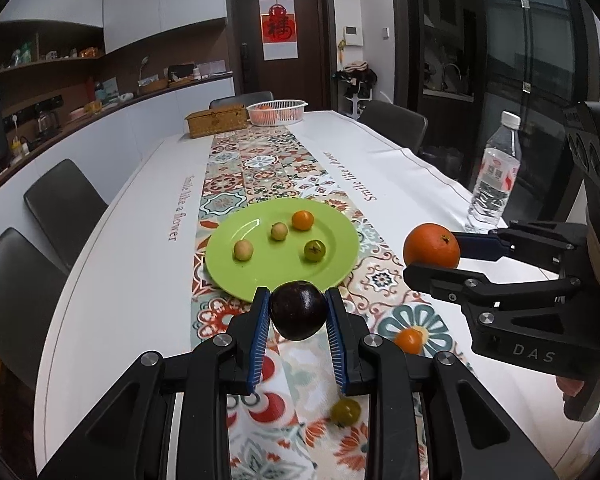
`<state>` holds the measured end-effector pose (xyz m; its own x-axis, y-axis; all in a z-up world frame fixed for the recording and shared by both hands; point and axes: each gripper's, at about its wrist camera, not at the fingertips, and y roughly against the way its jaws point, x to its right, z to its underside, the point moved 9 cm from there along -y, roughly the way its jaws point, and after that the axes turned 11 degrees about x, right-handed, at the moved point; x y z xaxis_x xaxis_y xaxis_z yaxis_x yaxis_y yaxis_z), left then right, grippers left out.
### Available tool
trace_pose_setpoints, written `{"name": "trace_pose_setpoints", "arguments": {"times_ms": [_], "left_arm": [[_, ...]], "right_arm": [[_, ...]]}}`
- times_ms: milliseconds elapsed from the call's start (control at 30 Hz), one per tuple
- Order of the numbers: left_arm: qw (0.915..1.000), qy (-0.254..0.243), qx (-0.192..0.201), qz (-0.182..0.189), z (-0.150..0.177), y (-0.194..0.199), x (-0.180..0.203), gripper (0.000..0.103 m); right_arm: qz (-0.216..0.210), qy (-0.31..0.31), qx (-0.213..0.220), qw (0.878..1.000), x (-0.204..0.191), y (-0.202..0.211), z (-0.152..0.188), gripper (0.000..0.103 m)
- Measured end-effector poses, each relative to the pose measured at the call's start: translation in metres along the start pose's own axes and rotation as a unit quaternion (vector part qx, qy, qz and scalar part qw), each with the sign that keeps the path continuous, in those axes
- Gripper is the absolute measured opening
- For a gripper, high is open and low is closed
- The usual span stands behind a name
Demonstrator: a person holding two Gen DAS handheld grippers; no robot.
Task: Organize fruits
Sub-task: 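Carry the plum and orange onto the green plate and open both tools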
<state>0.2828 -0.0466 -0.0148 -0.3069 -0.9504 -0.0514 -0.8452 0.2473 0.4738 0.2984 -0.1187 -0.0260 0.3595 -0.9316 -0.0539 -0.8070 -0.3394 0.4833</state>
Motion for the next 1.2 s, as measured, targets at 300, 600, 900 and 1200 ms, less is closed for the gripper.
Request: {"name": "trace_pose_setpoints", "arguments": {"times_ms": [300,600,900,1200], "left_arm": [[0.9995,0.022,-0.019,0.013,-0.016,-0.041,-0.021,0.027],[0.9978,0.047,-0.039,0.026,-0.024,-0.086,-0.042,0.027],[0.993,0.084,-0.073,0.038,-0.012,-0.138,-0.06,0.027],[0.9897,0.09,-0.106,0.031,0.002,-0.17,-0.067,0.027]], "right_arm": [[-0.009,0.01,-0.015,1.0,0.01,-0.045,-0.021,0.042],[-0.022,0.005,-0.032,0.999,0.017,-0.091,-0.036,0.042],[-0.017,-0.002,-0.064,0.998,0.034,-0.145,-0.033,0.042],[-0.006,-0.022,-0.096,0.995,0.048,-0.182,-0.023,0.042]]}}
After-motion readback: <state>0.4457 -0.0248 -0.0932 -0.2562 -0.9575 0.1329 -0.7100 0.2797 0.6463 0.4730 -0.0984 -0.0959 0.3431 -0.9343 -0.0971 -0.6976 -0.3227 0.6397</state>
